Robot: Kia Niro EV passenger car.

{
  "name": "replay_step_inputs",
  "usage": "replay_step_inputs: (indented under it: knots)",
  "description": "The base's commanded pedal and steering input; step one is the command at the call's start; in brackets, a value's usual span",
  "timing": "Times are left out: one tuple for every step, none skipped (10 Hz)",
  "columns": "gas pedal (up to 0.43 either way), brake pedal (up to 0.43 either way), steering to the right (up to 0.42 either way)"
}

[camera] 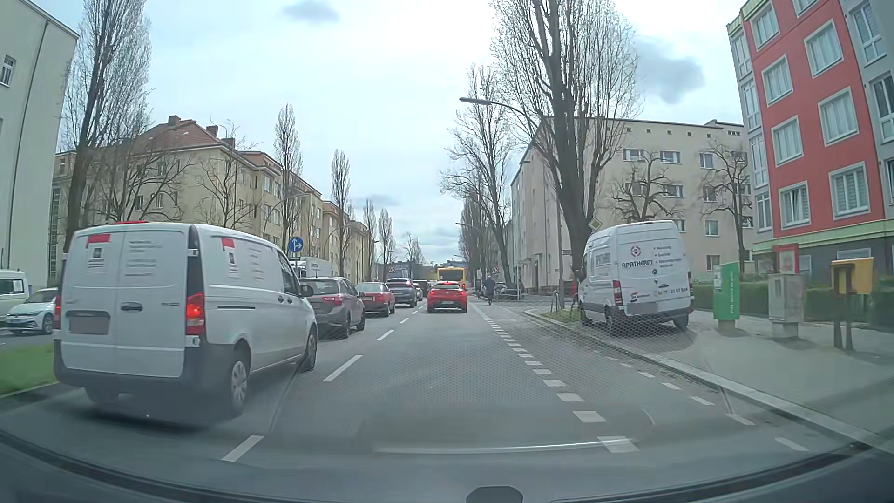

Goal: Follow the waypoints while adhering to traffic rules and regulations

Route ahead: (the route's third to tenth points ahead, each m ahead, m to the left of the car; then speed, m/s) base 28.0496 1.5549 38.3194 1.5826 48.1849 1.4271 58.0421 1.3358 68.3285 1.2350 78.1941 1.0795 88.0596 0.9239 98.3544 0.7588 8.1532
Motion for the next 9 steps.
replay_step_inputs:
  knots:
    - [0.039, 0.0, -0.001]
    - [0.028, 0.0, -0.001]
    - [0.028, 0.0, -0.001]
    - [0.02, 0.0, -0.001]
    - [0.02, 0.0, -0.001]
    - [0.02, 0.0, -0.001]
    - [0.02, 0.0, -0.001]
    - [0.02, 0.0, 0.0]
    - [0.02, 0.0, 0.0]
